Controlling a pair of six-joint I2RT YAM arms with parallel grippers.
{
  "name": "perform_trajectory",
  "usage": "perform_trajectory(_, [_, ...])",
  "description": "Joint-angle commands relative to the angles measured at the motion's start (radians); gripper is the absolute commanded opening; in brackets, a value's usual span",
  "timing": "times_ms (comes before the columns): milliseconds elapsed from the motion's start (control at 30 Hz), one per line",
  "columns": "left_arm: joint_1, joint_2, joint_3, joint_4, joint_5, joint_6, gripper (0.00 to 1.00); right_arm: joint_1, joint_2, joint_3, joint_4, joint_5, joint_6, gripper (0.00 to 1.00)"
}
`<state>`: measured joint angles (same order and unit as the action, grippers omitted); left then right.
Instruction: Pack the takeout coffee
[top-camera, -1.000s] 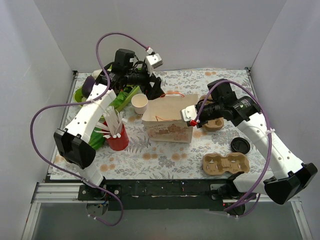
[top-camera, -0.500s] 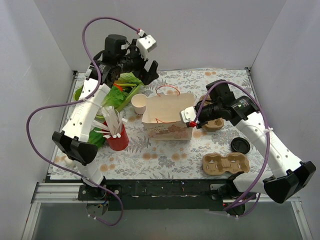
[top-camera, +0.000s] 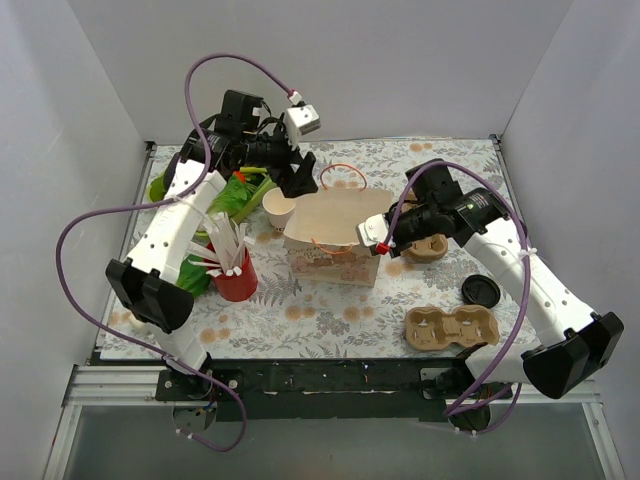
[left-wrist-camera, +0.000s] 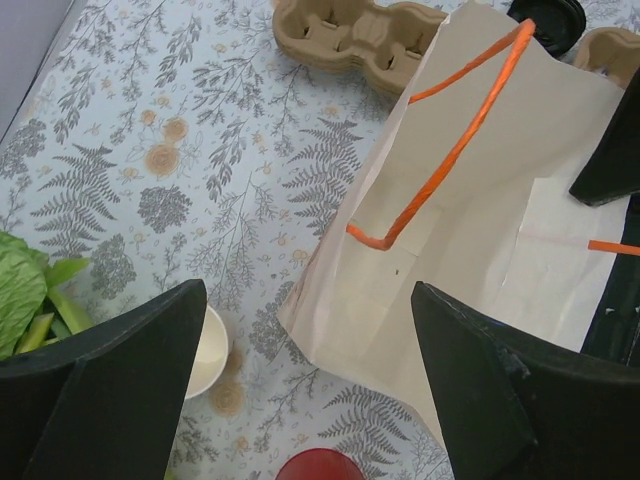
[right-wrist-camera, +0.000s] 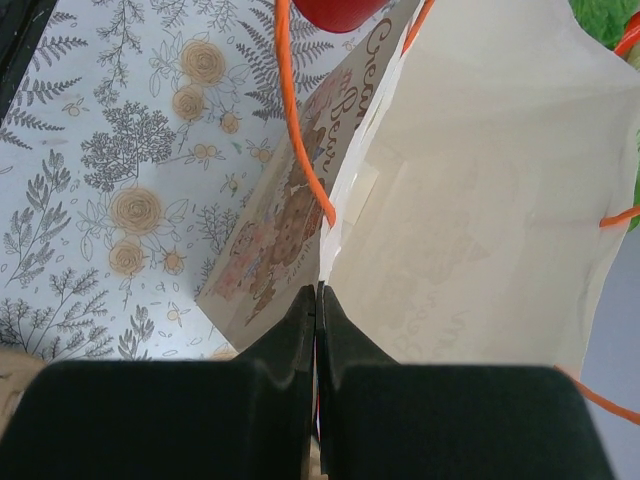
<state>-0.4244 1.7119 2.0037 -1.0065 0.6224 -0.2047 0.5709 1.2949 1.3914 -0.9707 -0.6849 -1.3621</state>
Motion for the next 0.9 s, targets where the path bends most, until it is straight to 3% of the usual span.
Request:
perform_trajectory(0, [-0.008, 0.014, -0.031, 0.061, 0.095, 0.013, 0.83, 0.006, 0.009, 0.038, -0.022, -0.021, -0.019, 0.01])
perform_trajectory(200, [-0.019, 0.025, -0.094, 0.074, 0.183, 0.056, 0.70, 0.015, 0.009, 0.037, -0.028, -0.010, -0.026, 0.01])
perform_trajectory(500, [-0.030, 0.052, -0.112, 0.132, 0.204, 0.057, 0.54, 0.056, 0.020, 0.040, -0.034, 0.022, -0.060, 0.01])
perform_trajectory(600, [-0.034, 0.063, -0.105, 0.123, 0.212, 0.059, 0.44, 0.061, 0.023, 0.044, -0.037, 0.027, -0.061, 0.01])
perform_trajectory(833, [-0.033, 0.040, -0.129, 0.083, 0.204, 0.087, 0.01, 0.064, 0.020, 0.046, -0.040, 0.064, -0.055, 0.01])
perform_trajectory(867, [-0.033, 0.034, -0.137, 0.085, 0.204, 0.087, 0.00, 0.064, 0.018, 0.047, -0.034, 0.077, -0.019, 0.15])
